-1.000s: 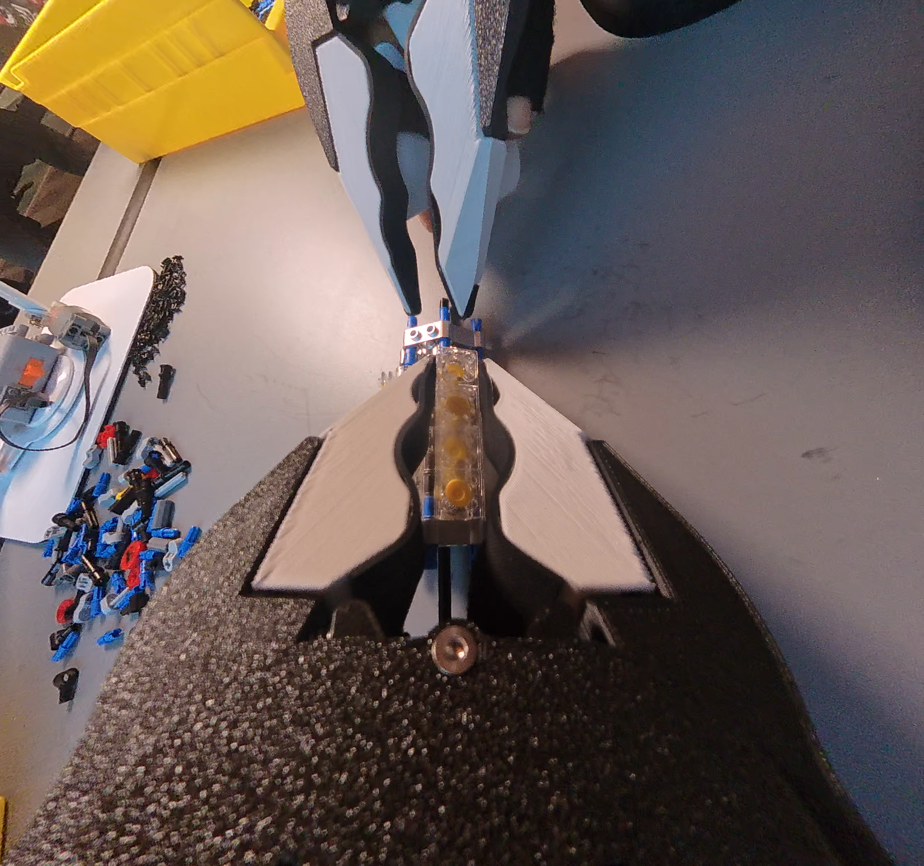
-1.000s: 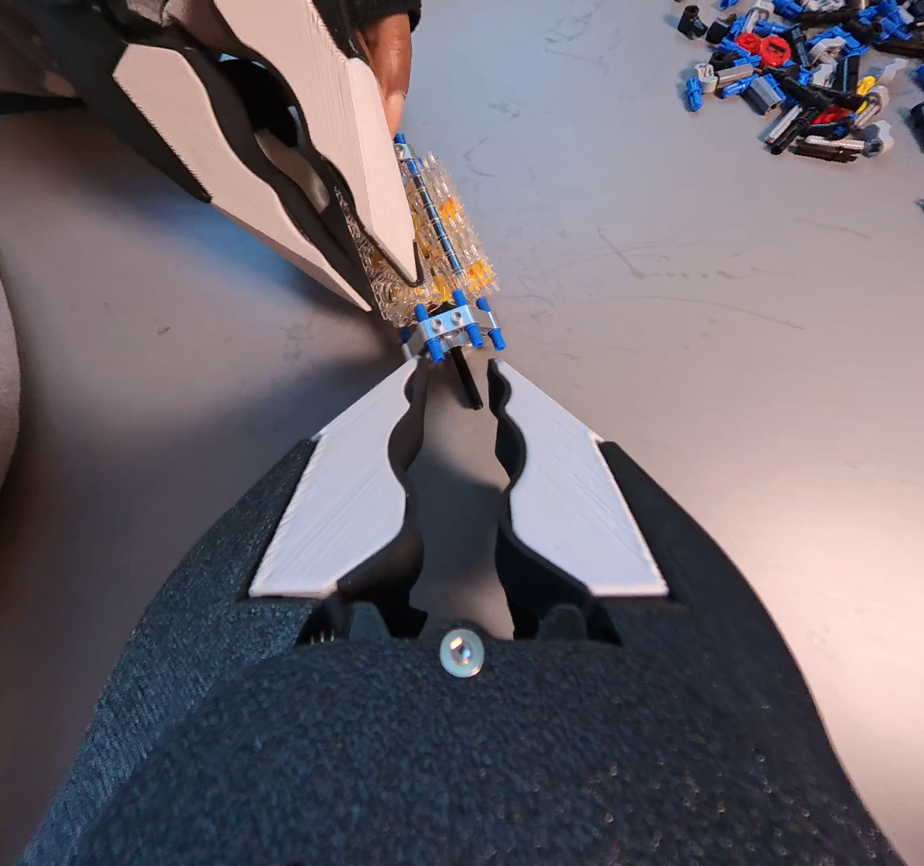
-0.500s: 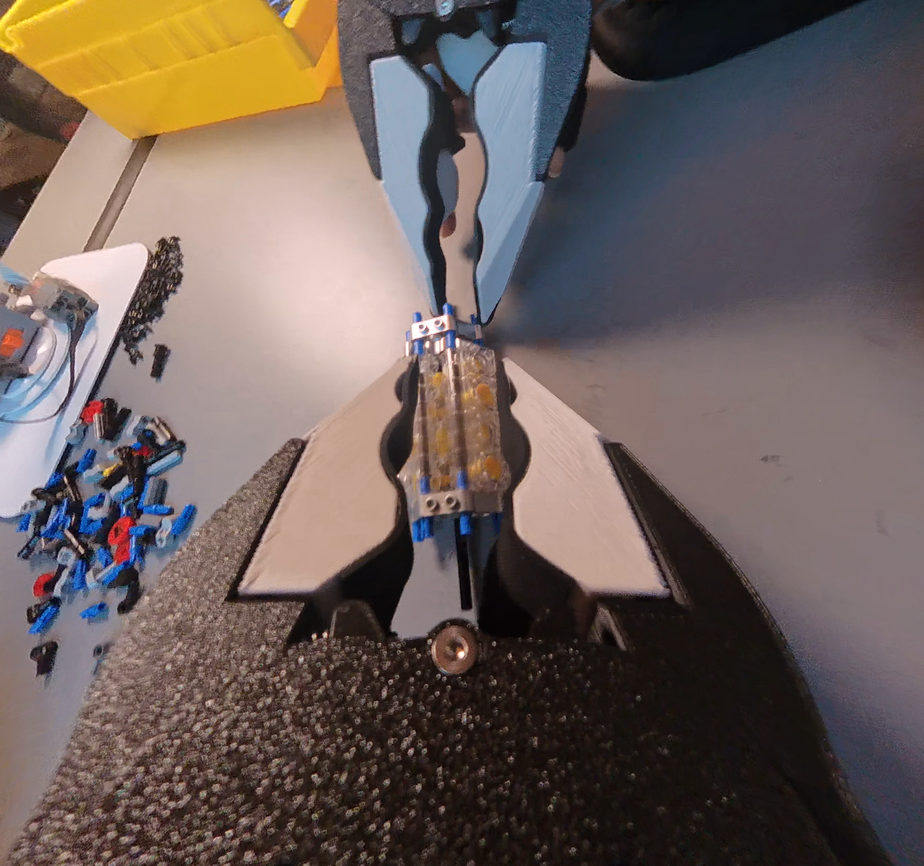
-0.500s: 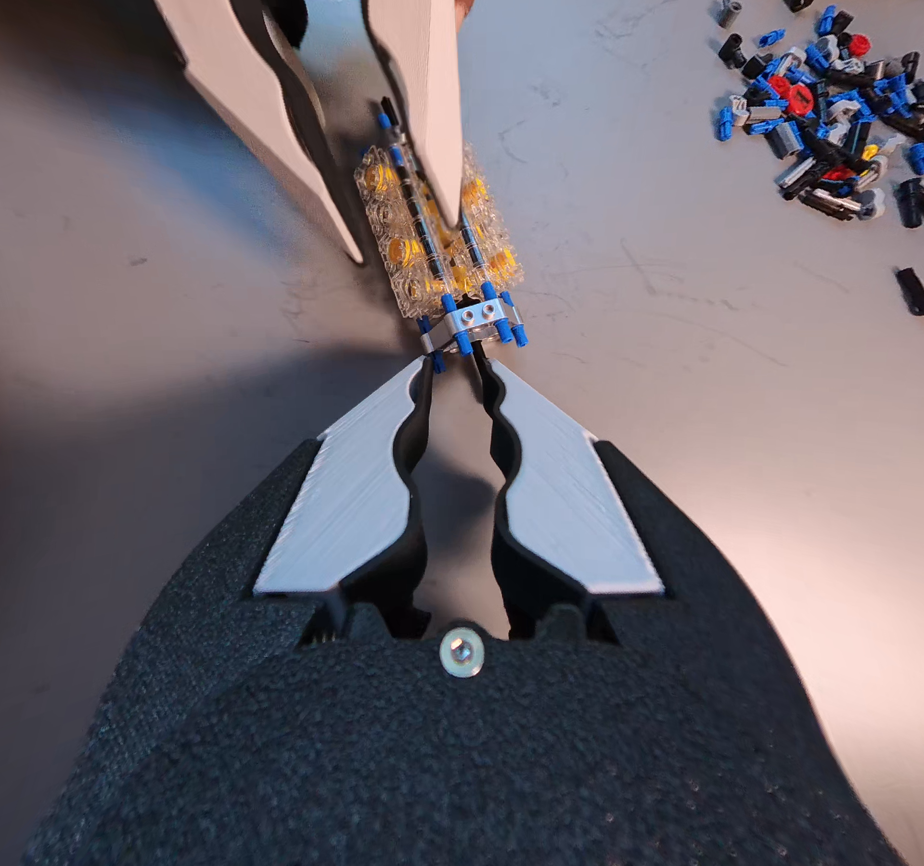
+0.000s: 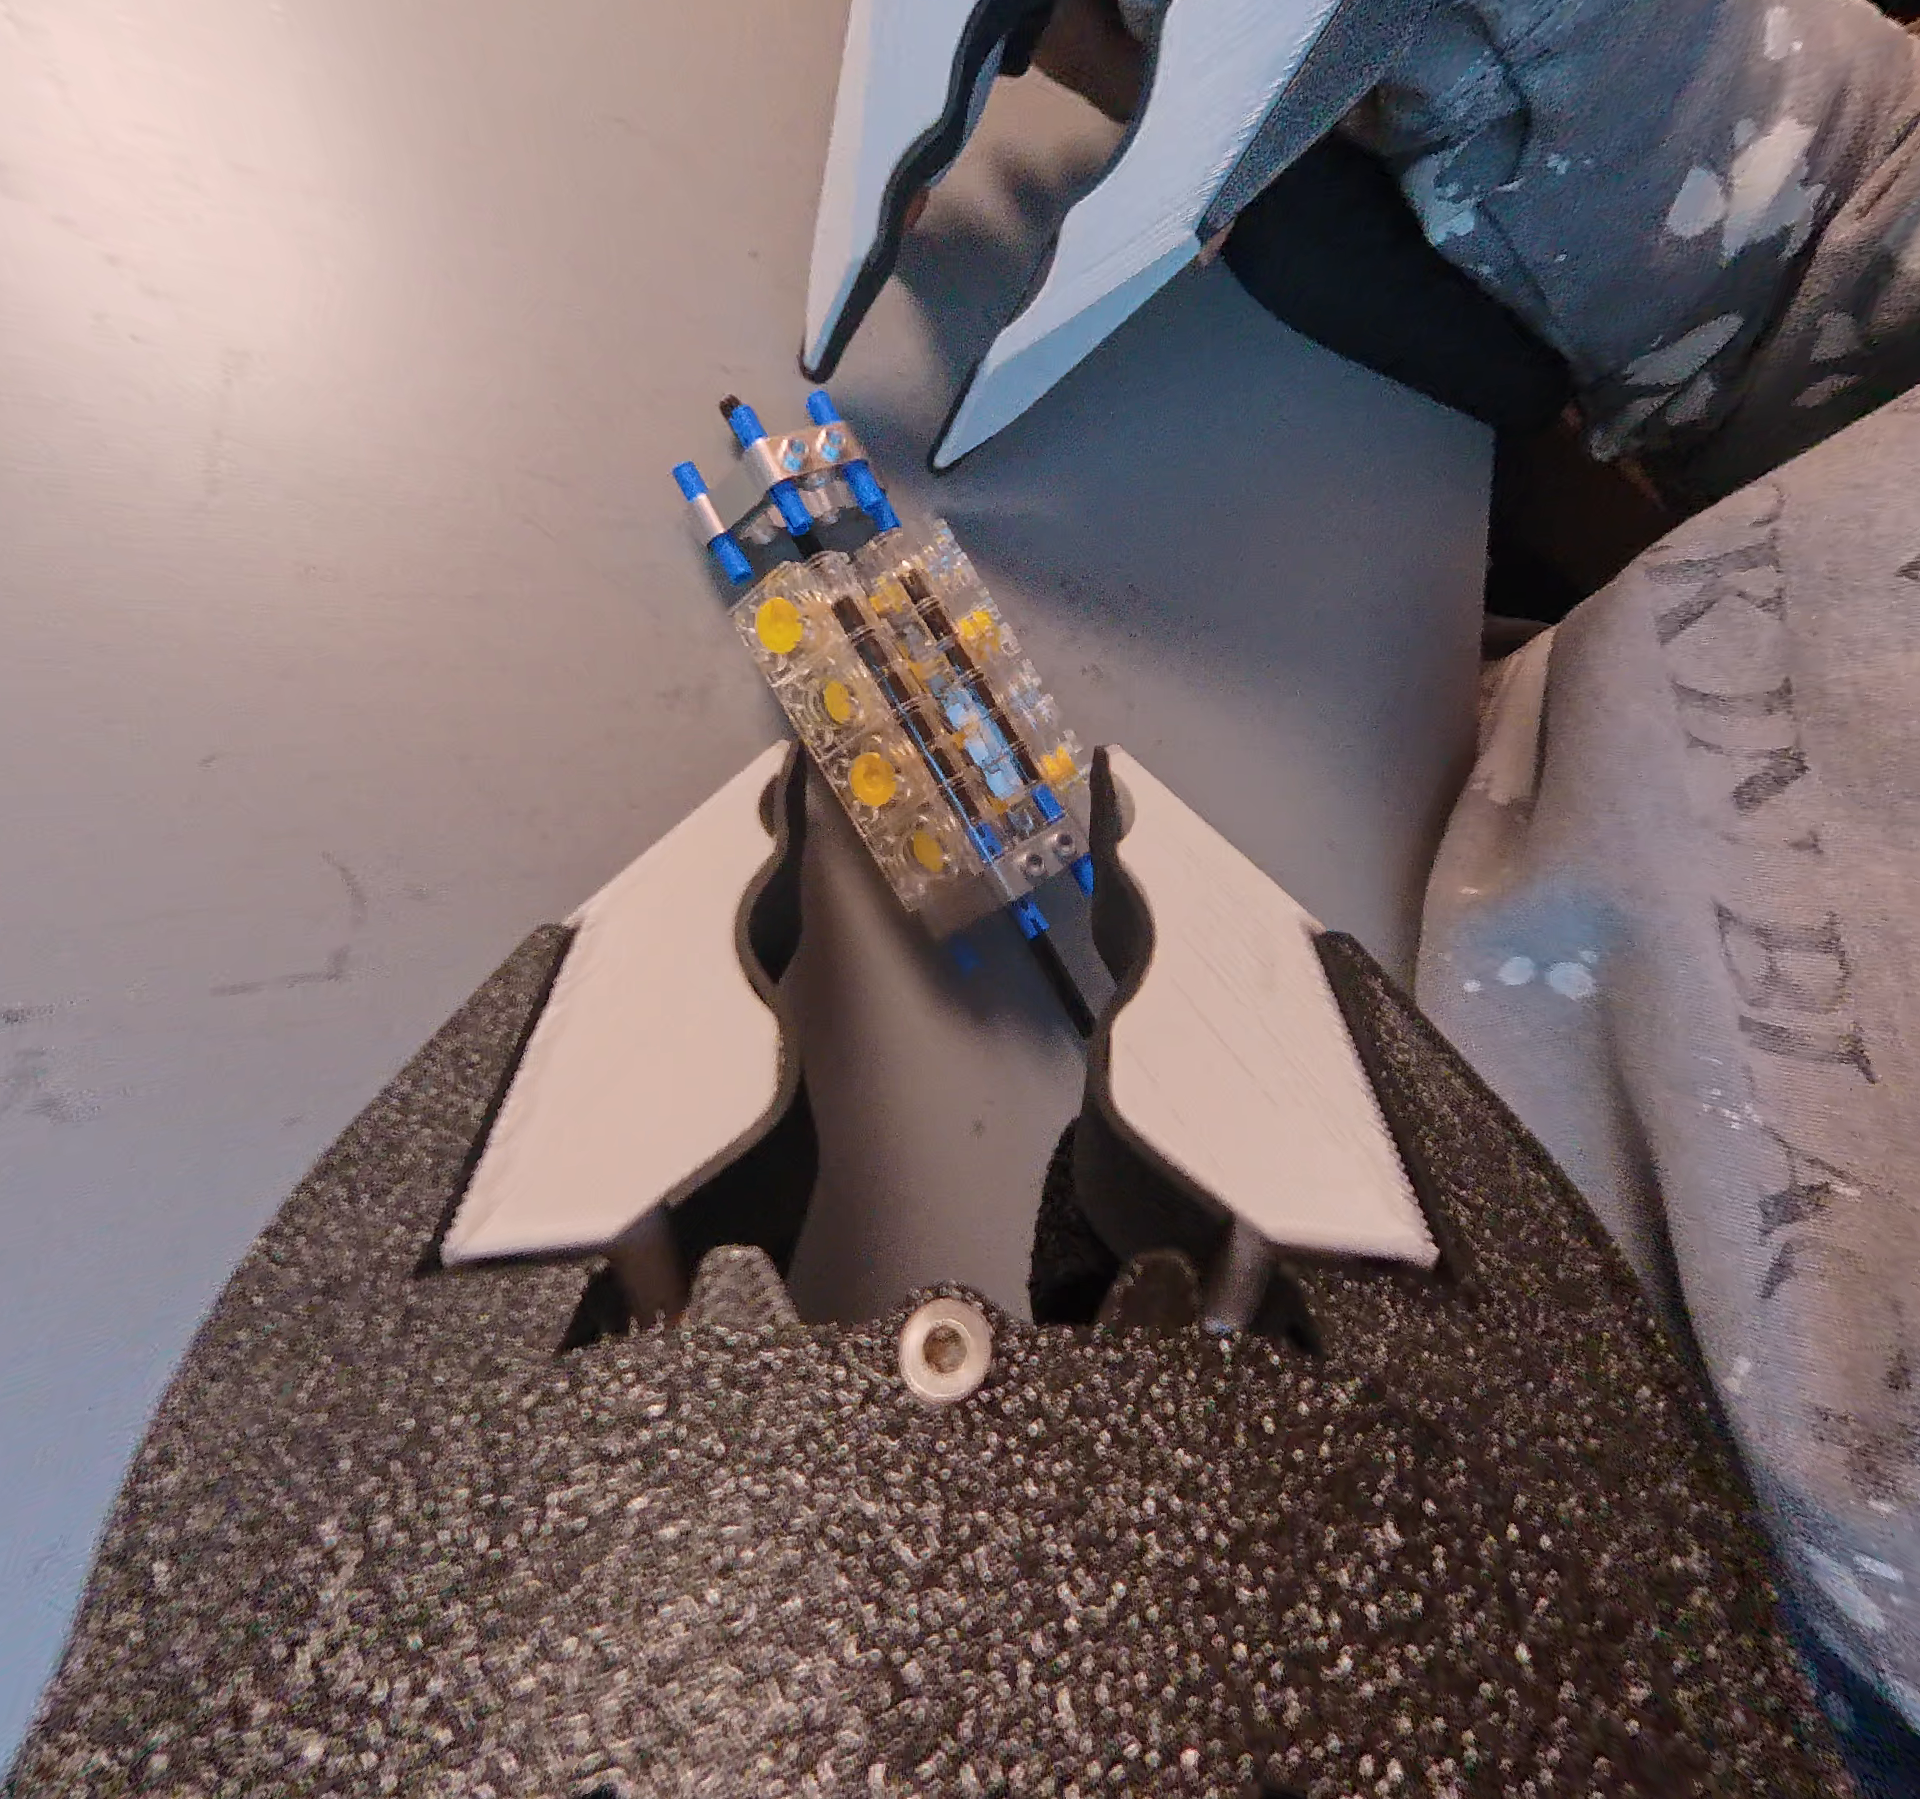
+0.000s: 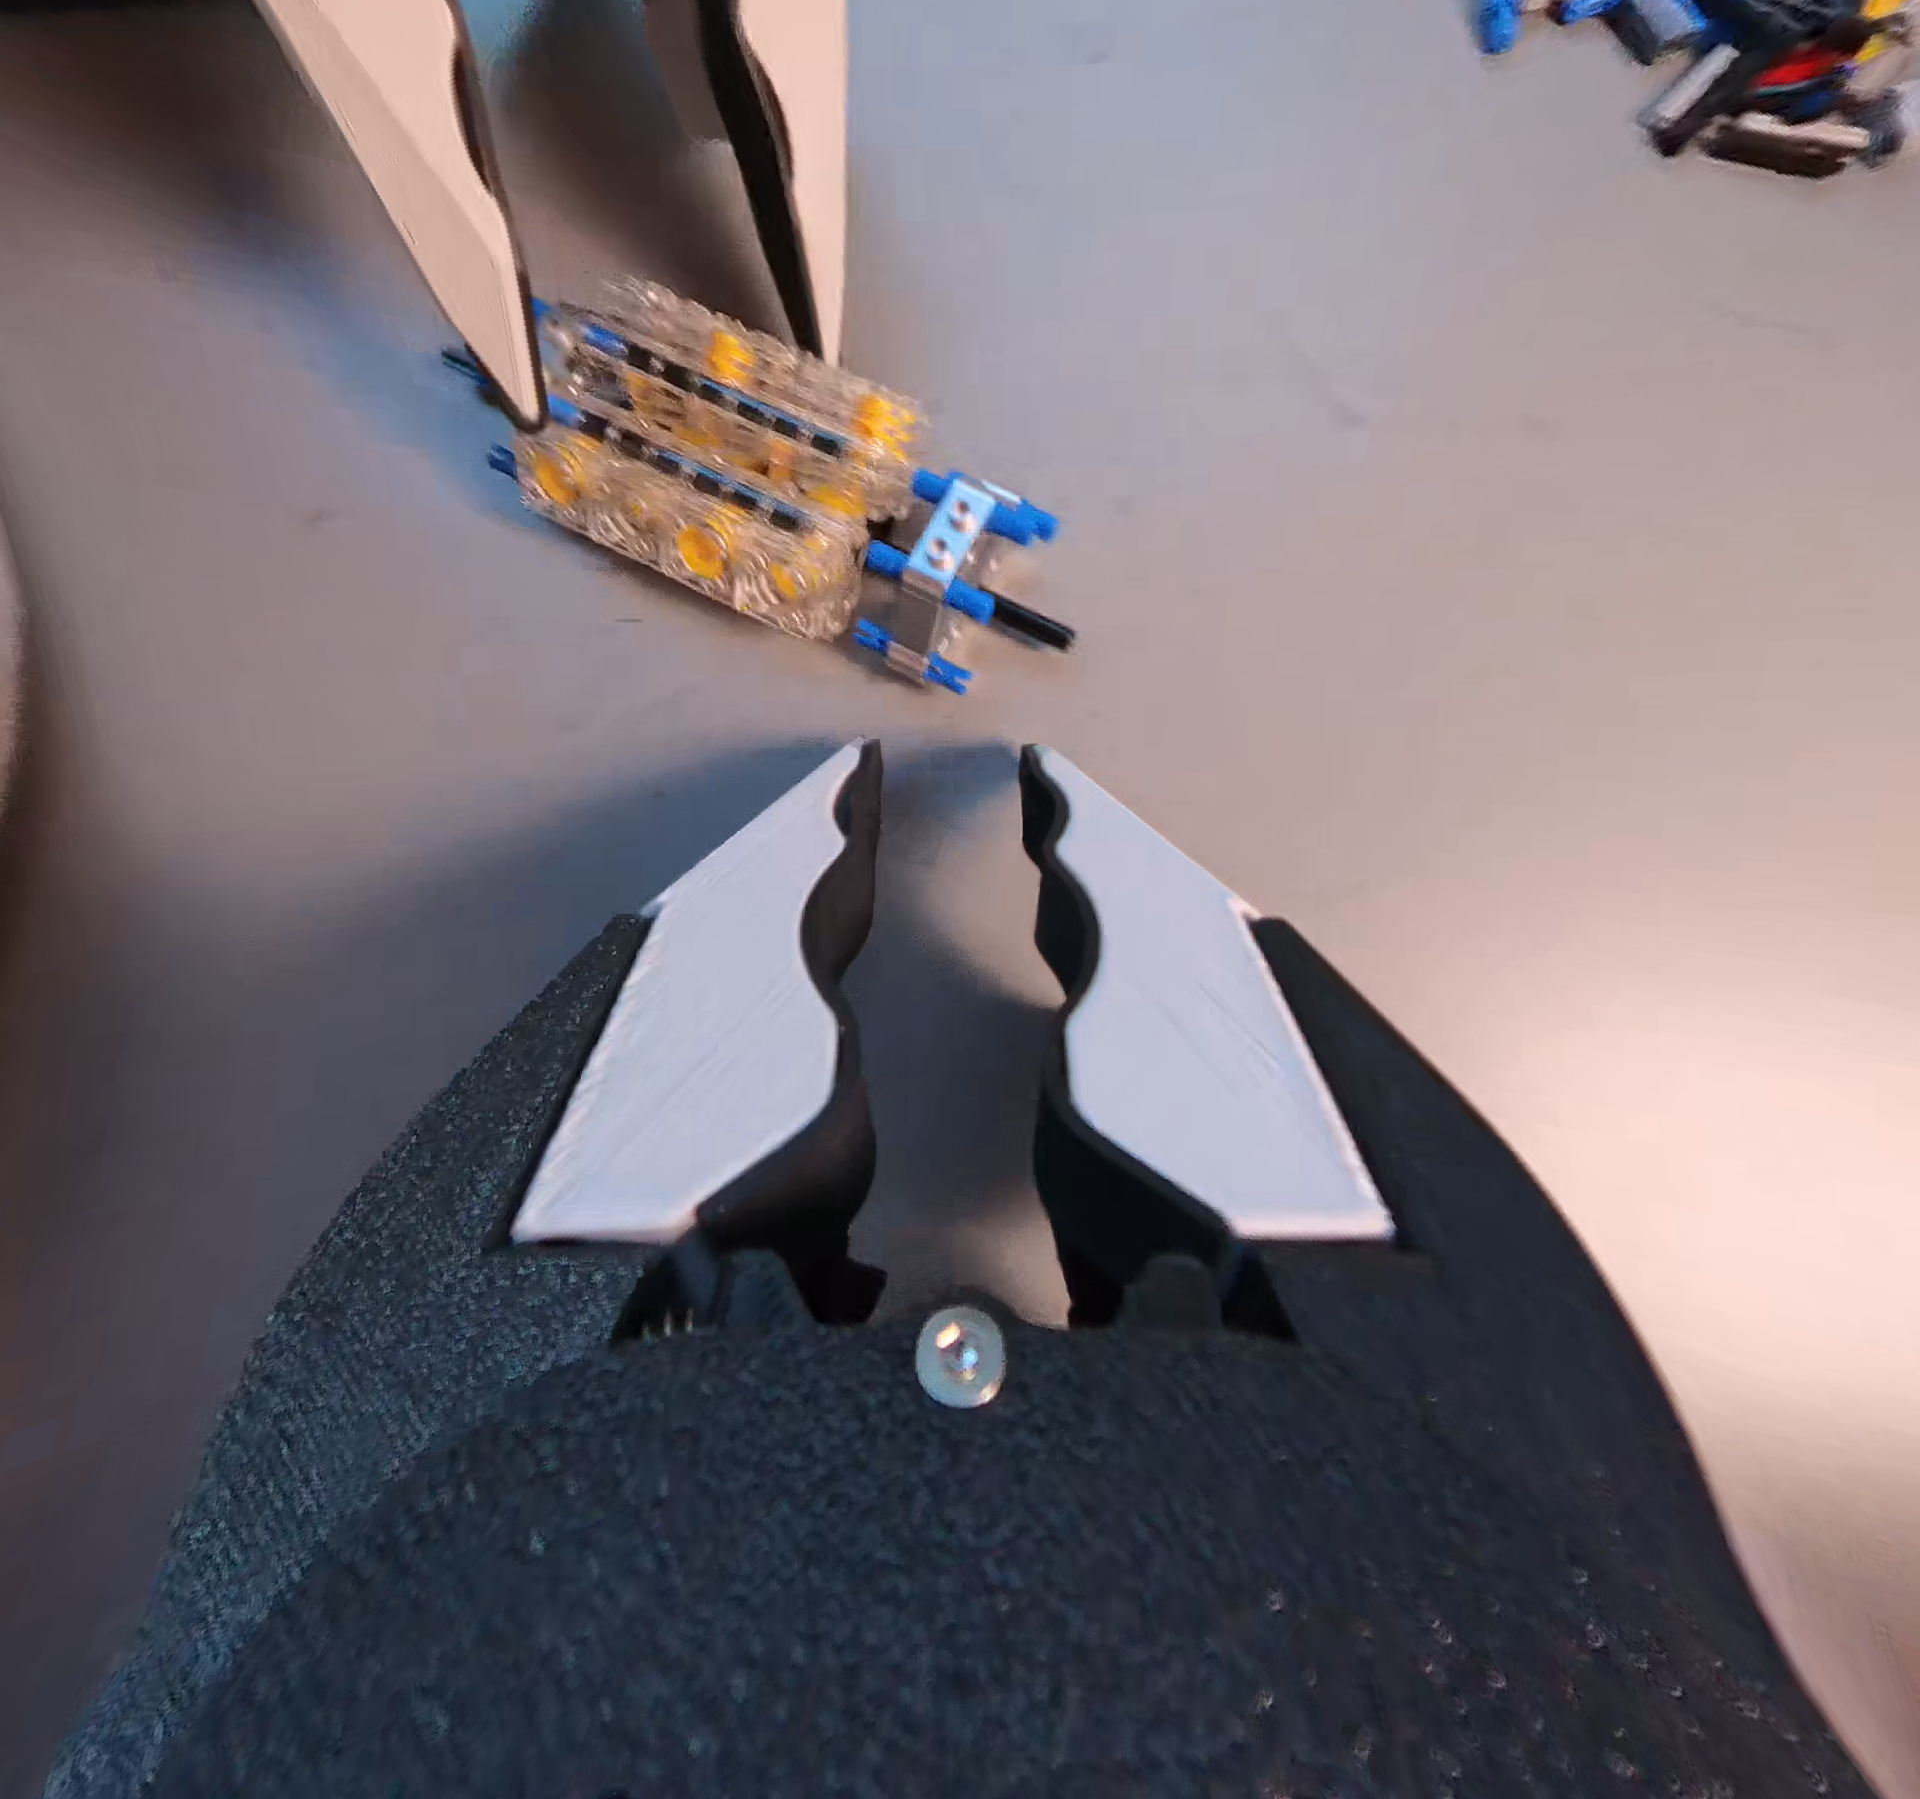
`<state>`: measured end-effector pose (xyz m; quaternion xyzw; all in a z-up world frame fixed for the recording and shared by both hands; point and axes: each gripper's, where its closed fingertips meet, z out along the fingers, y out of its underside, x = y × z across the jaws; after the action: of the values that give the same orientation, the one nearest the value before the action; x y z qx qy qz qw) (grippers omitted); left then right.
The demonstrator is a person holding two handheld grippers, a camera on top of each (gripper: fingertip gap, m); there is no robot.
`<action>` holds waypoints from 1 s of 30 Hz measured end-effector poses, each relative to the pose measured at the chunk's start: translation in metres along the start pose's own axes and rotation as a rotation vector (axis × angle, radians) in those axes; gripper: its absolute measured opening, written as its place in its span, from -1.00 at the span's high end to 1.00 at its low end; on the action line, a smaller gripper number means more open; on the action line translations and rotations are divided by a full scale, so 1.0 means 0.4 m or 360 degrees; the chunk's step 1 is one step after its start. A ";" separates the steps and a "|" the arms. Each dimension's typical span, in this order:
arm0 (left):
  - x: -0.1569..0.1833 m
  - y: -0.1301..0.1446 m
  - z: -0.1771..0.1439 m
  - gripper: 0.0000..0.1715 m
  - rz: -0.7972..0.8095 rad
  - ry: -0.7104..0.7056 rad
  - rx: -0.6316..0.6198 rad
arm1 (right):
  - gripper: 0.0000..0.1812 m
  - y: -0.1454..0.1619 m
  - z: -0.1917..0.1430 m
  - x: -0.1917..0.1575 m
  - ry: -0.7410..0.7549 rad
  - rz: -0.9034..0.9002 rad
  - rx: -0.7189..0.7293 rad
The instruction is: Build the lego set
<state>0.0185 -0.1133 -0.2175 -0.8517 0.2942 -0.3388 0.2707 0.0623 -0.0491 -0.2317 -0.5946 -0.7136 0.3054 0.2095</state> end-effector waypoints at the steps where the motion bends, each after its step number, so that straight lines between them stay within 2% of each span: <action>1: 0.014 0.001 0.003 0.37 -0.0004 0.0017 0.0004 | 0.72 -0.005 0.002 -0.011 -0.0015 -0.0002 0.0039; 4: 0.030 0.003 -0.003 0.37 -0.0006 0.0051 0.0029 | 0.54 -0.012 0.011 -0.050 -0.0099 -0.0006 0.0057; 6: 0.022 0.014 -0.010 0.37 0.0037 0.0041 0.0007 | 0.51 -0.019 0.015 -0.064 -0.0128 0.0000 0.0044; 10: 0.015 0.037 -0.003 0.32 0.0078 0.0025 -0.0055 | 0.29 -0.024 0.029 -0.086 -0.0136 0.0039 -0.0005; 14: 0.028 0.026 0.017 0.36 0.0064 0.0052 -0.0025 | 0.12 -0.043 0.043 -0.094 -0.0070 0.0163 0.0008; 20: 0.032 0.024 0.019 0.40 0.0008 0.0077 0.0010 | 0.13 -0.039 0.035 -0.093 0.0039 0.0193 0.0041; 21: 0.031 0.023 0.019 0.42 0.0004 0.0070 0.0016 | 0.08 -0.043 0.033 -0.096 0.0018 0.0195 0.0053; 22: 0.030 0.021 0.021 0.42 -0.0004 0.0070 0.0021 | -0.08 -0.046 0.033 -0.110 -0.0055 0.0217 0.0058; 26: 0.034 0.015 0.029 0.44 -0.0023 0.0075 0.0040 | -0.14 -0.033 0.032 -0.111 -0.0070 0.0241 -0.0043; 29: 0.039 0.013 0.035 0.43 -0.0018 0.0074 0.0051 | -0.05 -0.031 0.046 -0.096 0.0088 0.0194 -0.0098; 30: 0.040 0.013 0.035 0.42 -0.0009 0.0070 0.0051 | -0.07 -0.036 0.052 -0.097 0.0102 0.0187 -0.0080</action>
<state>0.0369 -0.1241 -0.2230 -0.8403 0.2922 -0.3630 0.2769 0.0460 -0.0926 -0.2344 -0.6500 -0.6779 0.2799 0.1988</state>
